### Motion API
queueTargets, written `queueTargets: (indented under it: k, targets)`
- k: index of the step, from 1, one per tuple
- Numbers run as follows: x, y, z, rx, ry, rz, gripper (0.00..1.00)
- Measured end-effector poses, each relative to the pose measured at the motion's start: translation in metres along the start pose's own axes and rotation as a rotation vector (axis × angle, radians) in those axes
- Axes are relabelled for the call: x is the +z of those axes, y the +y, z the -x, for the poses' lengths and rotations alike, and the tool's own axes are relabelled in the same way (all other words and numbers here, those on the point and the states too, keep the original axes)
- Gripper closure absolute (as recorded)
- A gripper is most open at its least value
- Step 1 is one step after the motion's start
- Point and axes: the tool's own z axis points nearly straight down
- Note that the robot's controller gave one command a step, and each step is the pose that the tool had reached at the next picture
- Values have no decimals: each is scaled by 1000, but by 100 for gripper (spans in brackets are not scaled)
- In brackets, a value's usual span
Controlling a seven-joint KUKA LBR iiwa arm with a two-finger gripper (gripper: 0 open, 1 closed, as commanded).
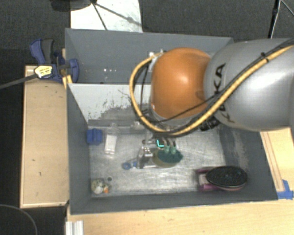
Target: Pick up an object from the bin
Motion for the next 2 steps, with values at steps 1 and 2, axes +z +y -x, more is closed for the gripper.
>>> queueTargets:
  k: [1,2]
  targets:
    - [104,-33,-36,-141,1,-2,0]
    - [135,-63,-13,-327,-12,1,0]
